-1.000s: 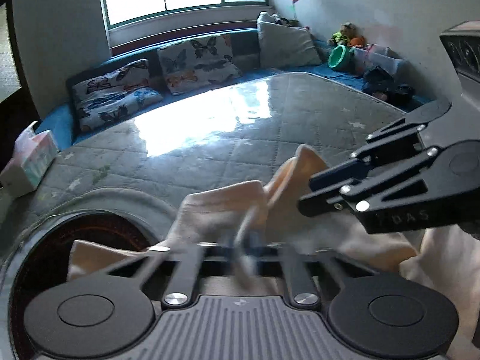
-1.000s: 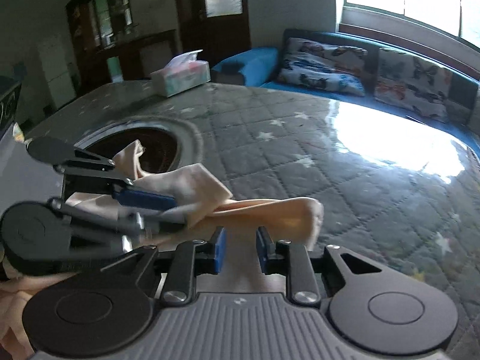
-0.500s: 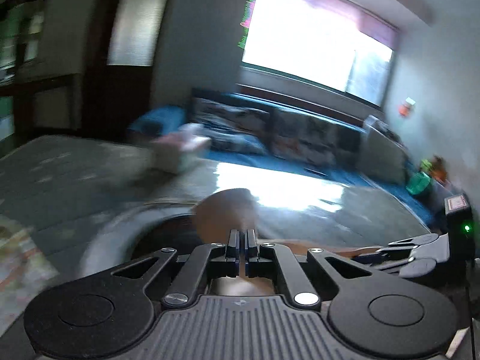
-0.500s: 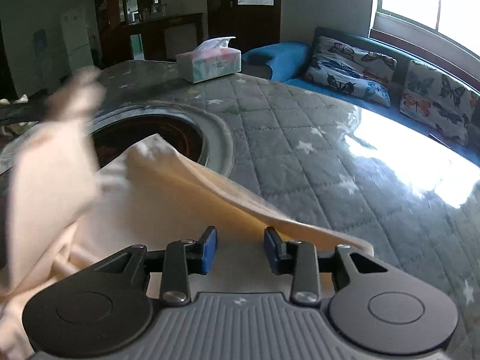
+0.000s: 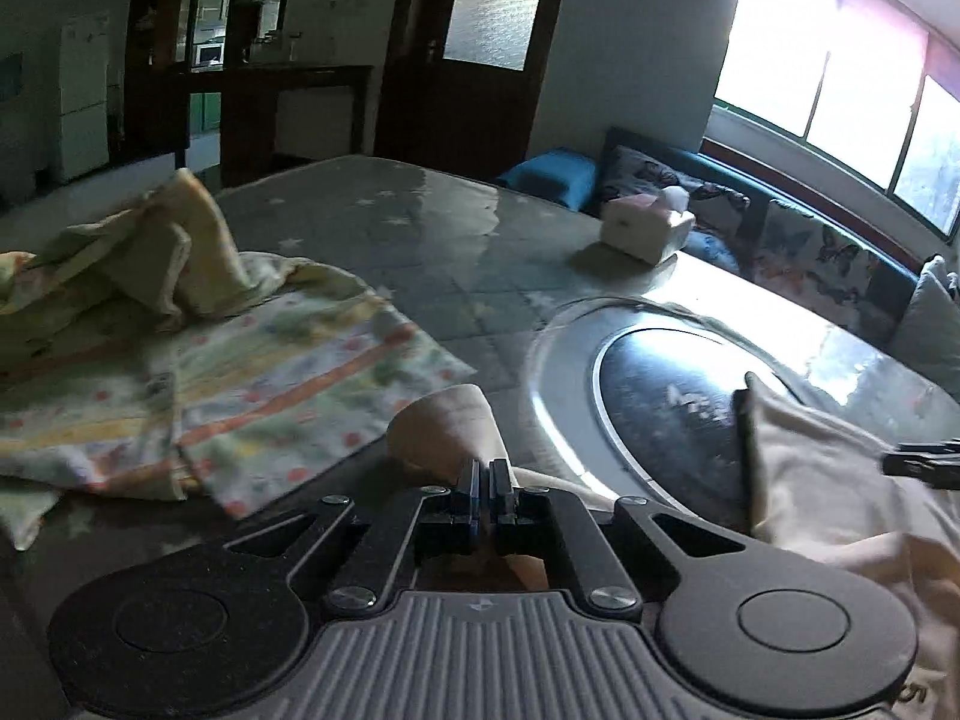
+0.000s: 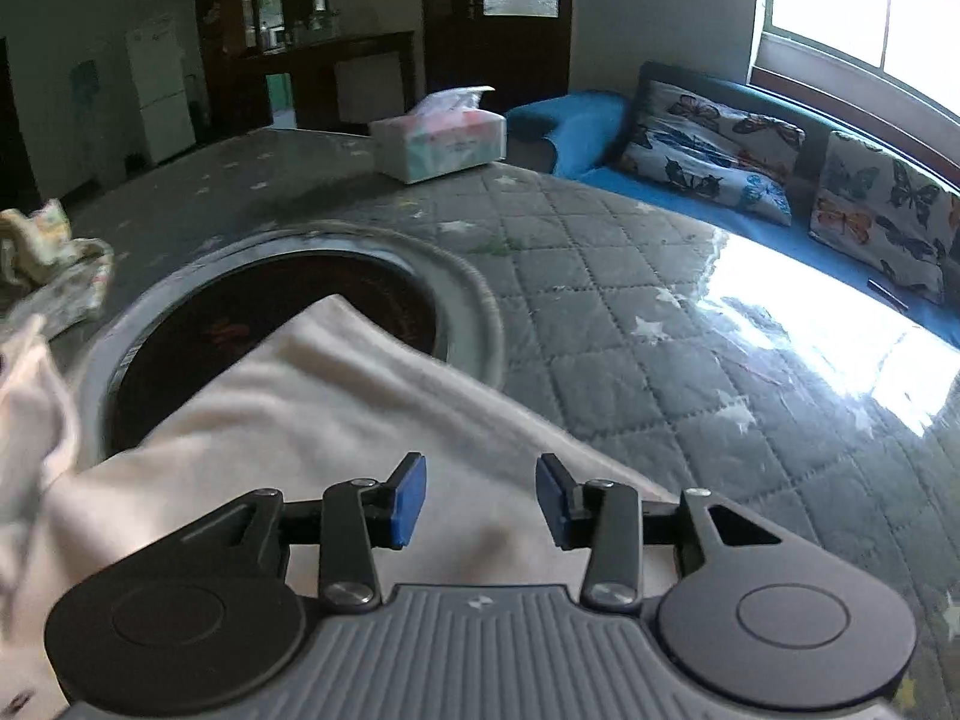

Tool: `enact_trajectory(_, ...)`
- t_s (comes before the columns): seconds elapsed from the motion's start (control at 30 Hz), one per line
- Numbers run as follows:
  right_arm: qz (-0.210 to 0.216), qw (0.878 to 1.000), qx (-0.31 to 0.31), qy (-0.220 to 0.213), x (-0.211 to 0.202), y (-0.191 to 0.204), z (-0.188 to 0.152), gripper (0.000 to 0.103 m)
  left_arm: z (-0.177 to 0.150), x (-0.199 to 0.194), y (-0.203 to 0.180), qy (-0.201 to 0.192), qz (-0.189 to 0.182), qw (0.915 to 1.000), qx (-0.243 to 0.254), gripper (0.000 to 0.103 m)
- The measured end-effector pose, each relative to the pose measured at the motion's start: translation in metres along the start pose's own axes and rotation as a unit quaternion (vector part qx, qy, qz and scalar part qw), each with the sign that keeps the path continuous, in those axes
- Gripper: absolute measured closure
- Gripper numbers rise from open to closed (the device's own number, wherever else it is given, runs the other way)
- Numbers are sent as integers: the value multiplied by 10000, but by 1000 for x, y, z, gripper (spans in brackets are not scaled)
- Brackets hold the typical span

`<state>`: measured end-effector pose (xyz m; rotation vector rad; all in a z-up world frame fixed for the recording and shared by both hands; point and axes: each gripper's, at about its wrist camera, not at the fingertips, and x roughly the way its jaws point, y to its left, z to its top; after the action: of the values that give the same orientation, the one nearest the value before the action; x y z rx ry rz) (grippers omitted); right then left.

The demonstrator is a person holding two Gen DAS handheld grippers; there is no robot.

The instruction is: Fold clothes

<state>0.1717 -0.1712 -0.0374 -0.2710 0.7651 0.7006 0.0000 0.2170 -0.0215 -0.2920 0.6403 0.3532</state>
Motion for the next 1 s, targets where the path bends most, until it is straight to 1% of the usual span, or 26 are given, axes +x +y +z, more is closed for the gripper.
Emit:
enact_trajectory(0.1, 135, 9997, -187, 33, -31, 12, -18, 62, 0, -1, 8, 27, 97, 9999, 61, 100)
enact_trajectory(0.23, 335, 9982, -466, 181, -65, 35, -47, 61, -3, -1, 17, 76, 244, 9995, 187, 100)
enact_trajectory(0.37, 574, 9958, -614, 360, -91, 58, -75, 60, -6, -3, 27, 183, 537, 9979, 303, 99)
enact_trajectory(0.43, 669, 9941, -726, 439, -104, 72, -89, 60, -7, -10, 30, 202, 493, 9980, 332, 99)
enact_trajectory(0.47, 710, 9934, -799, 421, -112, 78, -94, 60, -6, -14, 28, 179, 447, 9981, 390, 98)
enact_trajectory(0.53, 819, 9928, -802, 358, -127, 86, -101, 60, -6, -28, 19, 85, 145, 9981, 594, 97)
enact_trajectory(0.63, 971, 9922, -748, 226, -139, 97, -104, 60, -12, -47, -10, 56, -648, 9935, 937, 95)
enact_trajectory(0.67, 1024, 9919, -733, 179, -142, 101, -105, 60, -16, -53, -24, 93, -979, 9890, 1100, 92)
enact_trajectory(0.73, 1055, 9919, -689, 169, -139, 108, -106, 61, -25, -63, -50, 146, -1621, 9763, 1427, 88)
enact_trajectory(0.77, 1036, 9921, -691, 181, -137, 111, -107, 61, -32, -67, -66, 199, -1997, 9666, 1596, 82)
enact_trajectory(0.8, 1016, 9922, -691, 190, -135, 114, -108, 61, -37, -70, -78, 264, -2263, 9583, 1726, 73)
enact_trajectory(0.83, 974, 9927, -684, 192, -132, 118, -109, 61, -43, -72, -91, 307, -2457, 9505, 1875, 68)
enact_trajectory(0.87, 951, 9928, -704, 194, -131, 121, -111, 61, -48, -73, -103, 333, -2594, 9431, 2052, 62)
enact_trajectory(0.93, 890, 9927, -789, 188, -129, 127, -115, 62, -55, -70, -113, 378, -2648, 9358, 2295, 61)
enact_trajectory(1.0, 733, 9934, -851, 244, -126, 131, -118, 63, -62, -66, -123, 423, -2700, 9279, 2536, 61)
